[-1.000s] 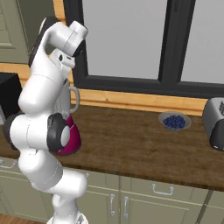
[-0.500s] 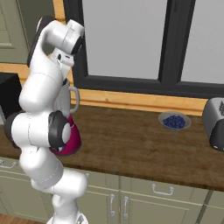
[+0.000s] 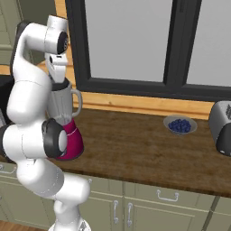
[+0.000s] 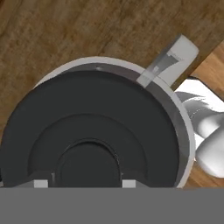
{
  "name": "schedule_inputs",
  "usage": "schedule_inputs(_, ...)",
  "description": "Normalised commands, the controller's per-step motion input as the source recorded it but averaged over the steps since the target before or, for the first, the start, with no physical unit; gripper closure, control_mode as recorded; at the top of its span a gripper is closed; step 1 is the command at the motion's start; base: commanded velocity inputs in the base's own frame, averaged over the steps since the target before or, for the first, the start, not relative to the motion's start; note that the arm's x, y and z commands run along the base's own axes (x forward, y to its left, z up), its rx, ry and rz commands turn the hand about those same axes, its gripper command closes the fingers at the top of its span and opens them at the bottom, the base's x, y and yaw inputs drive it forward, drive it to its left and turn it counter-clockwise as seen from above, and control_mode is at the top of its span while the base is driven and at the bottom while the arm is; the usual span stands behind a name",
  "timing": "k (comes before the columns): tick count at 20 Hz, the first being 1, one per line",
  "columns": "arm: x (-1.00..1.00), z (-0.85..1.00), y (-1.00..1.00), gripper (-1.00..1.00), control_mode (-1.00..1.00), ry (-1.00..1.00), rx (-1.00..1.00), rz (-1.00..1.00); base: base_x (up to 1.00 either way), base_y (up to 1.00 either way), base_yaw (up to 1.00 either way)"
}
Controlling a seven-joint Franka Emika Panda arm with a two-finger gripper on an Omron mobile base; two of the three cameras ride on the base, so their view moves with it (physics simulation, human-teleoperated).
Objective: Close the lid blender by securely placing the lid on top.
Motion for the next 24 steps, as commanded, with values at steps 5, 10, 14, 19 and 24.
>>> schedule_inputs(5,0.01,0.05,0.00,1.00,-1.00,0.00,-0.03,0.00,0.00,0.00,0.00)
schedule_inputs(10,0.00,0.00,0.01,1.00,-1.00,0.00,-0.05,0.00,0.00,0.00,0.00)
schedule_inputs(14,-0.01,0.06,0.00,1.00,-1.00,-0.02,-0.07,0.00,0.00,0.00,0.00)
schedule_inputs(19,0.00,-0.41,0.00,1.00,-1.00,0.01,-0.04,0.00,0.00,0.00,0.00)
schedule_inputs(24,-0.11,-0.52,0.00,1.00,-1.00,-0.01,0.00,0.00,0.00,0.00,0.00)
